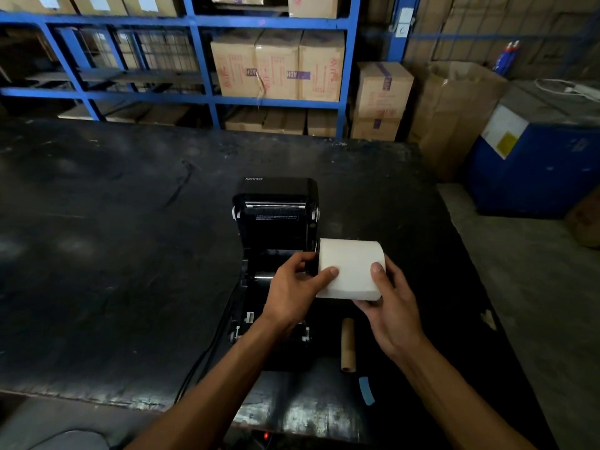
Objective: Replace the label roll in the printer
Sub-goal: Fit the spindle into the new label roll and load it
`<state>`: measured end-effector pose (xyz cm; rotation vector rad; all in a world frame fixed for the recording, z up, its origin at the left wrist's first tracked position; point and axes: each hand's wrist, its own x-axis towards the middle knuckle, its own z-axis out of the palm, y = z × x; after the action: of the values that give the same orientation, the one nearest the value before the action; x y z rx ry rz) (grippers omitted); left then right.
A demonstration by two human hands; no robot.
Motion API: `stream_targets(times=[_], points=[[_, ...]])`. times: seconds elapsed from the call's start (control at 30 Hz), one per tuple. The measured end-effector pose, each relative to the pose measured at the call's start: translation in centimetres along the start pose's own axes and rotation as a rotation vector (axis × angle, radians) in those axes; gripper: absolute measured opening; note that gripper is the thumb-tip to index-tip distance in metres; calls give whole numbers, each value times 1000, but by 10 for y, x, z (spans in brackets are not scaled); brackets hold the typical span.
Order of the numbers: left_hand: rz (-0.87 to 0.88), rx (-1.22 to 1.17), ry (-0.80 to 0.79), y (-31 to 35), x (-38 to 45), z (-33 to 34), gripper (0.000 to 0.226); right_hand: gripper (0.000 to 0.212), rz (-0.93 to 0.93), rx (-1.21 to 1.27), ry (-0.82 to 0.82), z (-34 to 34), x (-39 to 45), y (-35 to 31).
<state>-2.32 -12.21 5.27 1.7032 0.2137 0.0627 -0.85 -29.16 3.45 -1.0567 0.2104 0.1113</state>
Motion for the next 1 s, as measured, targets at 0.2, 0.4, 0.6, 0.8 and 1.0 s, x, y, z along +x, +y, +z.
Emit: stream_targets(times=[0.2, 0.4, 0.6, 0.8, 1.0], points=[[44, -195, -20, -1, -7, -9, 33, 47, -40, -33, -76, 14, 4, 8], [91, -68, 73, -14, -11, -28, 45, 46, -112, -200, -107, 35, -1, 26], [67, 85, 162, -37, -8, -50, 57, 49, -119, -331, -70, 51, -3, 50], [5, 237, 225, -54, -6, -71, 60, 48, -54, -422, -24, 61, 2, 77], [-16, 273, 262, -61, -1, -84, 58, 49, -65, -464, 21, 72, 8, 89]])
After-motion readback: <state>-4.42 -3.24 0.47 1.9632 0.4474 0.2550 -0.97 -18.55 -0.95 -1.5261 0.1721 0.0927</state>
